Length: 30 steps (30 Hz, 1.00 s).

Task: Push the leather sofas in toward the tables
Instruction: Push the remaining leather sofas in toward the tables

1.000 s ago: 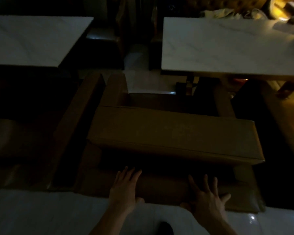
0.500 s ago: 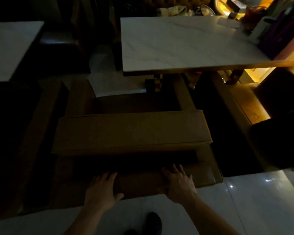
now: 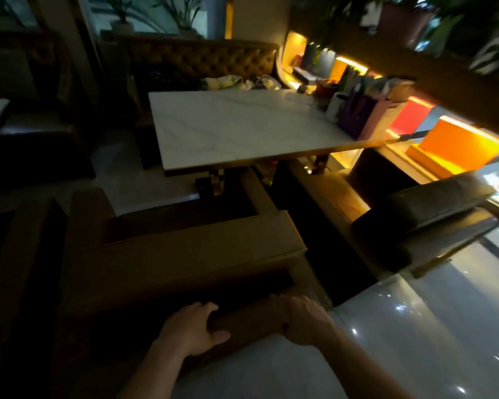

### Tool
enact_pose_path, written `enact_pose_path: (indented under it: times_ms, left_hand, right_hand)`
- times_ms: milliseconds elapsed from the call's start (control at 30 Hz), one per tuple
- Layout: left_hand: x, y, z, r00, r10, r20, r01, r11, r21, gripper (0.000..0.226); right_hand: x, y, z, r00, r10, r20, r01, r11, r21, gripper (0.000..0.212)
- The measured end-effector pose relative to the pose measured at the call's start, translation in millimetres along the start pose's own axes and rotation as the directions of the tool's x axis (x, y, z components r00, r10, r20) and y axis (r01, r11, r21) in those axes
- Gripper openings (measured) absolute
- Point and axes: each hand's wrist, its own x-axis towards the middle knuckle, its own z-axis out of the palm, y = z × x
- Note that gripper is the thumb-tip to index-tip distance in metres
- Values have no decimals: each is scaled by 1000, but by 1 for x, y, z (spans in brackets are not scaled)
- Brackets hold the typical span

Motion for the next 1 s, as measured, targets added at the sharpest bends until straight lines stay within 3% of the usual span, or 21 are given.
enact_pose_path:
  times_ms: [133,433,533,700,767,867,1000]
  left_hand:
    - [4,51,-9,994,110,-3,-109,992,60,84]
    - [15,194,9,952,305,2,-300,934,193,79]
    - [20,249,31,943,333,-5,-326,925,192,79]
    - [24,347,77,941,337,-10,-328,922,203,83]
    - [23,388,96,932,362,-2,-354,914,198,87]
    - [25,440,121,916,399,-29,-386,901,198,100]
    - [36,489,151,900,433,-49,-414,885,211,94]
  right_hand:
    - [-34,27,-19,991,84,-102,-83,996,17,63]
    - [-123,155,-47,920,320,-224,-261,930,257,69]
    - [-155,215,-45,894,381,-236,-290,893,343,103]
    - [-216,322,-32,854,436,-283,-312,865,393,135]
    - [-243,352,-36,849,452,-273,-330,857,395,128]
    - [-272,398,-38,825,498,-269,-376,837,398,81]
    - [-291,449,-31,811,534,-241,-396,803,446,87]
